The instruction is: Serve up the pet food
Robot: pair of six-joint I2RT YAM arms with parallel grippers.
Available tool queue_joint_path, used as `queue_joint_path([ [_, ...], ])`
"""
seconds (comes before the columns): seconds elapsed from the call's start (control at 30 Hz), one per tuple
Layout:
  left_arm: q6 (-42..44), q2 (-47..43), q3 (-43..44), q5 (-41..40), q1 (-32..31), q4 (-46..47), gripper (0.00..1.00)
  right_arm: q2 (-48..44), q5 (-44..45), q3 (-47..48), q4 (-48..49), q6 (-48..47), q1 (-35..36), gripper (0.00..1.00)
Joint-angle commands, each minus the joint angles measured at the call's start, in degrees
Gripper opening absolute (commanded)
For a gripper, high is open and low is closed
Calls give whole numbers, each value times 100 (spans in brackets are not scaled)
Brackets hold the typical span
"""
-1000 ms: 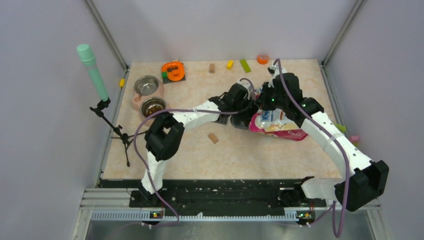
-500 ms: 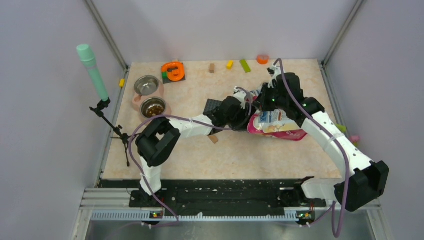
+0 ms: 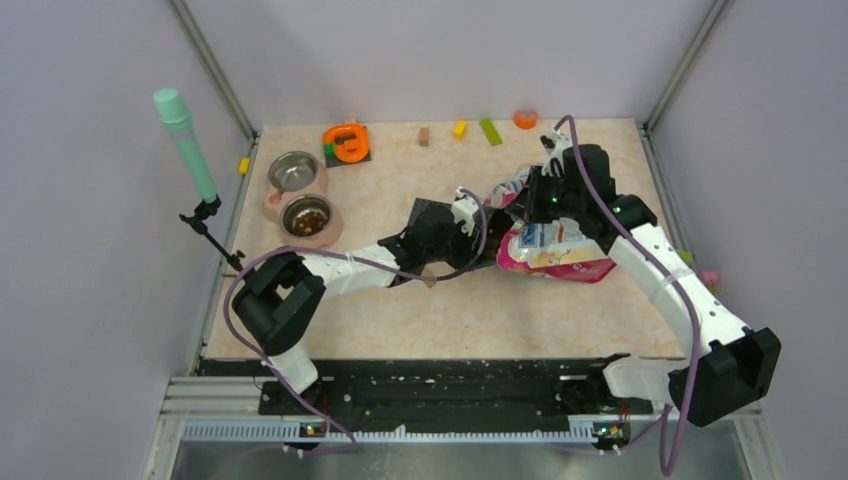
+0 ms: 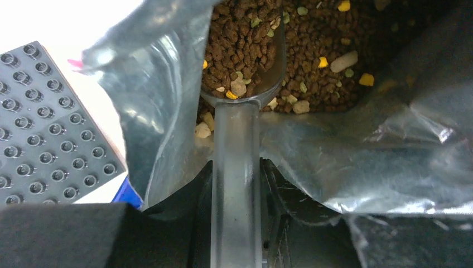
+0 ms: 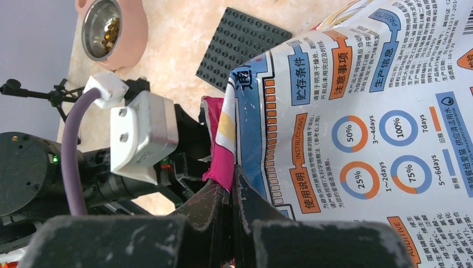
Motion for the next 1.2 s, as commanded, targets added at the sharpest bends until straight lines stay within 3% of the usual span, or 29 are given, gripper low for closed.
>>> queue_joint_path([
  [0.0, 649, -535, -219, 290, 7, 165, 0, -316, -554, 329, 523, 257, -10, 0],
  [0.3, 1119, -1042, -469, 705, 3, -231, 0, -251, -394, 475, 473, 267, -33, 0],
  [0.57, 1377, -1606, -1056, 485, 0, 324, 0, -111, -449, 598, 494, 289, -132, 0],
  [1.17, 2234, -2670, -1737, 44, -6, 337, 0, 222, -322, 970, 441, 276, -134, 0],
])
